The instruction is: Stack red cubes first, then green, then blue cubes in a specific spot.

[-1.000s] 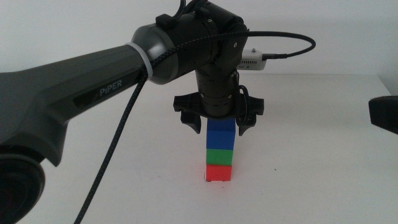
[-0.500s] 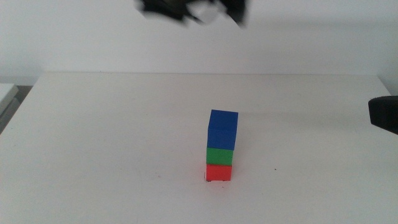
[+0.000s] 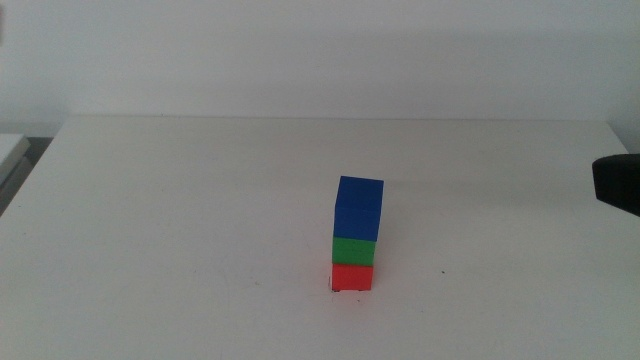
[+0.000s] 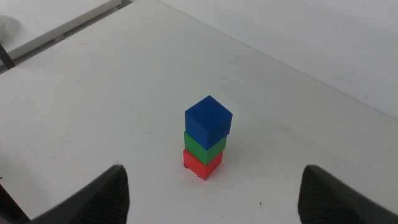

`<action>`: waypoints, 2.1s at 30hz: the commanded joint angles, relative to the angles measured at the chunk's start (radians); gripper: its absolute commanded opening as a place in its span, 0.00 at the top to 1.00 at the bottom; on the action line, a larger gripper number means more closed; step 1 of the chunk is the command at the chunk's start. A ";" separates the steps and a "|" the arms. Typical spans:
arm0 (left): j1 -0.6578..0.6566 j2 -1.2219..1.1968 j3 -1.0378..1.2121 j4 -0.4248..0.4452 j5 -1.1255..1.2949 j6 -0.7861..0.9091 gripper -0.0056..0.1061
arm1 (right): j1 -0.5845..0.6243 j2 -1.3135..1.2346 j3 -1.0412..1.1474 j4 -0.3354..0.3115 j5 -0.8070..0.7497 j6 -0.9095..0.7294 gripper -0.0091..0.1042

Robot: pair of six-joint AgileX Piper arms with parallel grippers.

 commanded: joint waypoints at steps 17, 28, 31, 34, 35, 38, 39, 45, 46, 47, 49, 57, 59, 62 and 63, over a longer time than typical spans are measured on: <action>0.276 -0.187 0.230 -0.246 -0.149 0.070 0.11 | -0.006 -0.014 0.005 0.000 -0.017 -0.008 0.10; 0.276 -0.270 0.463 -0.235 -0.463 0.070 0.11 | -0.050 -0.105 0.251 0.133 -0.199 -0.008 0.10; 0.276 -0.376 0.655 -0.202 -0.698 0.070 0.11 | -0.123 -0.161 0.426 0.134 -0.427 -0.008 0.10; 0.276 -0.480 0.838 -0.210 -0.833 0.070 0.11 | -0.241 -0.240 0.611 0.139 -0.653 -0.008 0.10; 0.276 -0.517 0.894 -0.210 -0.839 0.070 0.11 | -0.278 -0.266 0.653 0.139 -0.678 -0.008 0.10; 0.276 -0.613 1.028 -0.210 -0.839 0.070 0.11 | -0.420 -0.380 0.782 0.139 -0.680 -0.008 0.10; 0.276 -0.644 1.070 -0.210 -0.839 0.070 0.11 | -0.471 -0.420 0.824 0.139 -0.680 -0.008 0.10; 0.276 -0.818 1.262 -0.210 -0.843 0.070 0.11 | -0.723 -0.645 1.024 0.139 -0.680 -0.008 0.10; 0.276 -0.841 1.287 -0.210 -0.846 0.070 0.11 | -0.756 -0.683 1.048 0.139 -0.680 -0.008 0.10; 0.276 -0.841 1.307 -0.210 -0.846 0.070 0.11 | -0.780 -0.719 1.065 0.139 -0.680 -0.008 0.10; 0.276 -0.841 1.332 -0.210 -0.866 0.070 0.11 | -0.831 -0.778 1.099 0.139 -0.674 -0.008 0.10; 0.276 -0.841 1.350 -0.210 -0.904 0.066 0.11 | -0.881 -0.778 1.132 0.133 -0.660 -0.008 0.10; 0.276 -0.841 1.350 -0.210 -0.921 0.067 0.11 | -0.881 -0.778 1.132 0.133 -0.680 -0.008 0.10; 0.276 -0.841 1.350 -0.210 -0.940 0.067 0.11 | -0.881 -0.778 1.132 0.133 -0.716 -0.008 0.10; 0.276 -0.841 1.350 -0.202 -0.946 0.067 0.11 | -0.881 -0.778 1.132 0.133 -0.723 -0.008 0.10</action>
